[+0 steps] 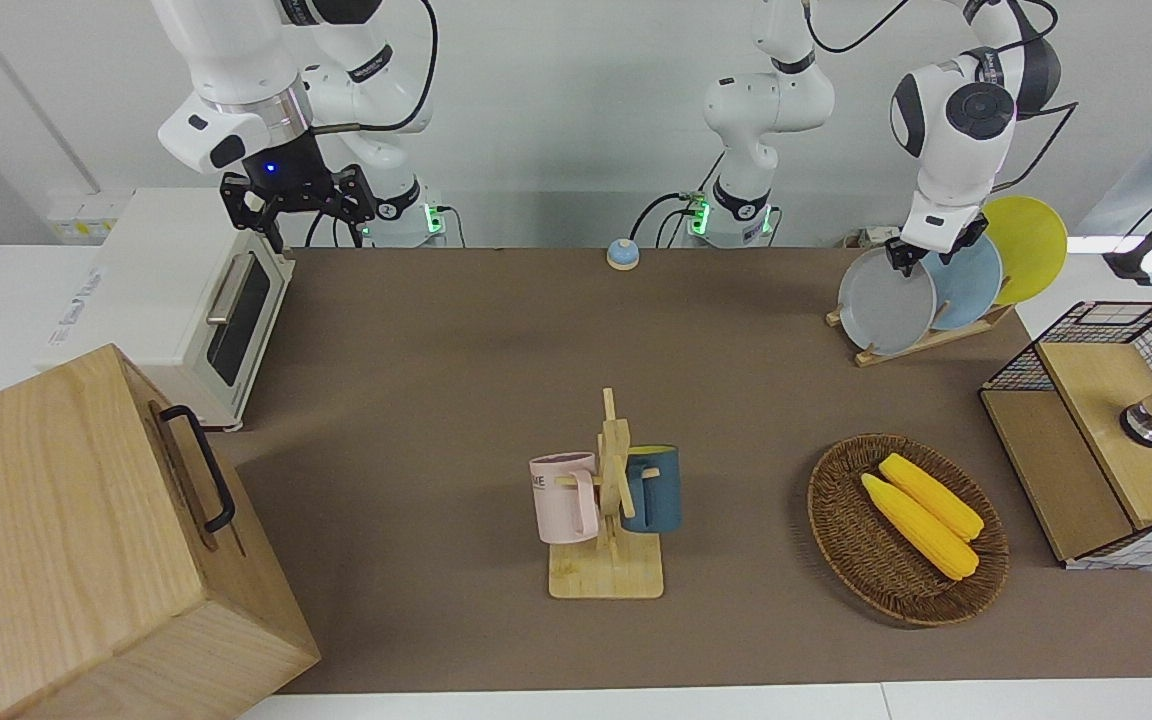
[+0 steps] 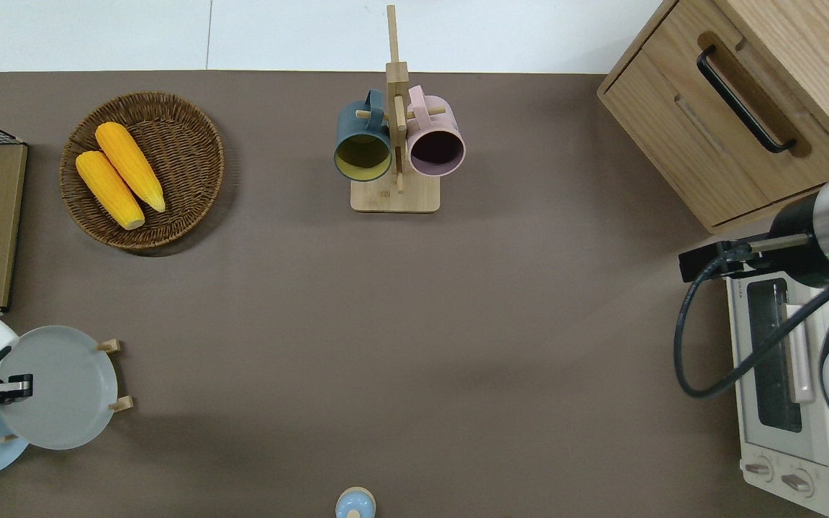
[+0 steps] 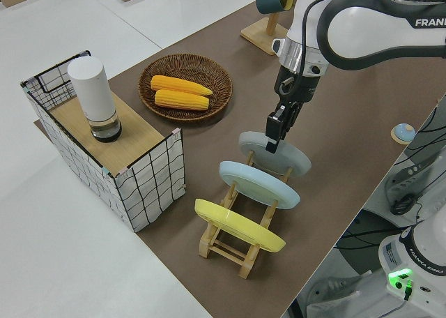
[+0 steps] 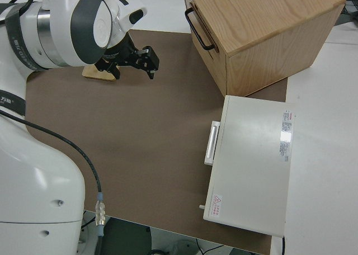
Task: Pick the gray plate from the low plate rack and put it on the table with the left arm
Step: 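Reach the left gripper down to the gray plate in the low rack, then grasp the gray plate rim with the left gripper and lift it out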
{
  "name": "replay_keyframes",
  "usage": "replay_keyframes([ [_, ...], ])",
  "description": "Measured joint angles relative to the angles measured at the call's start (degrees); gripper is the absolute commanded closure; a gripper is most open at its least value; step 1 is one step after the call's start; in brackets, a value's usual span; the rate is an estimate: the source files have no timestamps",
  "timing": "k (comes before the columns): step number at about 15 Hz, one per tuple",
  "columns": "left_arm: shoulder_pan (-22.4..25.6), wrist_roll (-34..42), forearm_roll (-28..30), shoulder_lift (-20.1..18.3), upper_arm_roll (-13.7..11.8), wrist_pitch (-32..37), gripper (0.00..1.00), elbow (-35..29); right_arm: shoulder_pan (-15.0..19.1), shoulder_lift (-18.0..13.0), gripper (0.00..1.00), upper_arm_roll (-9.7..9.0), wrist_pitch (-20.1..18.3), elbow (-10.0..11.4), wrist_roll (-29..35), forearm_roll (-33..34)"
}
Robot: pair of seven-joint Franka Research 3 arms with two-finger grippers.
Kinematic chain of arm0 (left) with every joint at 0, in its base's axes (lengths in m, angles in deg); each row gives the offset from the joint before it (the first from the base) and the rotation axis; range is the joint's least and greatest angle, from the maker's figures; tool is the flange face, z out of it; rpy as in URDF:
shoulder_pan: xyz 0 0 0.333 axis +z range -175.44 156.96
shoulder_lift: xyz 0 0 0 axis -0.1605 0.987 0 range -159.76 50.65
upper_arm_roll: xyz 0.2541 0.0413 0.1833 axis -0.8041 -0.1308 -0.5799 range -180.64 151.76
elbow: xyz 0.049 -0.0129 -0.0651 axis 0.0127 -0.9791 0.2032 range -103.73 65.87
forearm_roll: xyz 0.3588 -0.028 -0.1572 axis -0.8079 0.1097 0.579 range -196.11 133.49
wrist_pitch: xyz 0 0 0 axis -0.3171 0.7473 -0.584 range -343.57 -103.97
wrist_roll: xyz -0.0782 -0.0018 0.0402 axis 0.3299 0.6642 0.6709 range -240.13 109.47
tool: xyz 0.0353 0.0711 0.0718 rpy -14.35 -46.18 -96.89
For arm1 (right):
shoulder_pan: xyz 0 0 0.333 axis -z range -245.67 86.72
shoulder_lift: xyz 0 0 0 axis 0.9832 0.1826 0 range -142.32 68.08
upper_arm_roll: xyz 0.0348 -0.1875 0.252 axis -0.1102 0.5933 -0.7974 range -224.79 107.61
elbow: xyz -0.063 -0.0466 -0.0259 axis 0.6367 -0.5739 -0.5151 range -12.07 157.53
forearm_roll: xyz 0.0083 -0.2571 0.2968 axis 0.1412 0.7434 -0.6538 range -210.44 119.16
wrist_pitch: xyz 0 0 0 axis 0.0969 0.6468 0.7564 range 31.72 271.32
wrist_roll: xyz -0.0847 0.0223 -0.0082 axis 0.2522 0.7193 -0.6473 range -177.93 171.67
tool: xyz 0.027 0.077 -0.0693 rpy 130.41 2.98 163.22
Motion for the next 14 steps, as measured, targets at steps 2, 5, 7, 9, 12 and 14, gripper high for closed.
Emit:
replay_keyframes([
  [2,-0.28,-0.13,0.02,-0.26,0.01,-0.12,0.99,0.02,0.00,0.00,0.017,0.00,0.00,0.00,0.00,0.00],
  [5,-0.44,-0.56,-0.17,-0.41,-0.15,-0.11,1.00,0.07,0.00,0.00,0.017,0.00,0.00,0.00,0.00,0.00],
  [7,-0.44,-0.62,-0.17,-0.41,-0.39,-0.11,1.00,0.07,0.00,0.00,0.017,0.00,0.00,0.00,0.00,0.00],
  [9,-0.44,-0.73,-0.17,-0.41,-0.39,-0.11,1.00,0.07,0.00,0.00,0.017,0.00,0.00,0.00,0.00,0.00],
  [12,-0.44,-1.56,-0.17,-0.62,-0.13,-0.02,1.00,0.26,0.00,0.00,0.017,0.00,0.00,0.00,0.00,0.00],
  [14,-0.44,-3.86,-0.18,-1.27,0.82,0.92,1.00,0.94,0.00,0.00,0.017,0.00,0.00,0.00,0.00,0.00],
])
